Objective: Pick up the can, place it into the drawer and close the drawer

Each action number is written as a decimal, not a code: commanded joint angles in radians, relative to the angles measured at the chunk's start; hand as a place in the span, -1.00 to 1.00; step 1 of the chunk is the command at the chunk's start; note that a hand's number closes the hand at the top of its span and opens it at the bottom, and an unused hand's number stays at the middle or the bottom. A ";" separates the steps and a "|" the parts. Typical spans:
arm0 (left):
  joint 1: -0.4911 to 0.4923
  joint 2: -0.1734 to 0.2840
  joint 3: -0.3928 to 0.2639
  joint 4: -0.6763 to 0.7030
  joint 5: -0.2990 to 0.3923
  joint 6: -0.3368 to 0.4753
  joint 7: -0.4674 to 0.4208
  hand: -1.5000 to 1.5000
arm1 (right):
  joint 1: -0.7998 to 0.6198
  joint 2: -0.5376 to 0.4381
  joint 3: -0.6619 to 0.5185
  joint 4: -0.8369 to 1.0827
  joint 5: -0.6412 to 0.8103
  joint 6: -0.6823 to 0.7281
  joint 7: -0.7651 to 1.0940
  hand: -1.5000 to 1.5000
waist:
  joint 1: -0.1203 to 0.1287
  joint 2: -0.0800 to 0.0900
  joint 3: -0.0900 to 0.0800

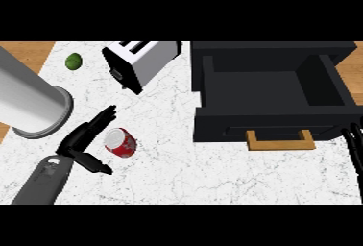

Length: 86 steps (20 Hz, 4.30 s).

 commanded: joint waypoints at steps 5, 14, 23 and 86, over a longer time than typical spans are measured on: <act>-0.026 -0.026 -0.017 0.119 -0.031 -0.012 -0.131 -1.00 | 0.043 0.029 0.024 -0.091 0.008 -0.006 0.051 -1.00 | -0.001 0.000 0.000; -0.093 -0.042 0.000 0.111 0.005 -0.044 -0.043 -1.00 | 0.070 0.035 0.041 -0.067 0.023 -0.010 -0.002 -1.00 | 0.001 -0.002 0.000; -0.051 -0.146 -0.048 0.064 -0.019 0.020 -0.058 -1.00 | 0.011 -0.005 -0.038 -0.026 -0.048 0.027 0.027 -1.00 | 0.007 -0.003 0.001; -0.696 -0.301 -0.279 -0.562 0.317 0.964 1.020 1.00 | 0.022 0.009 -0.083 -0.084 -0.071 0.028 0.053 -1.00 | -0.007 -0.001 0.001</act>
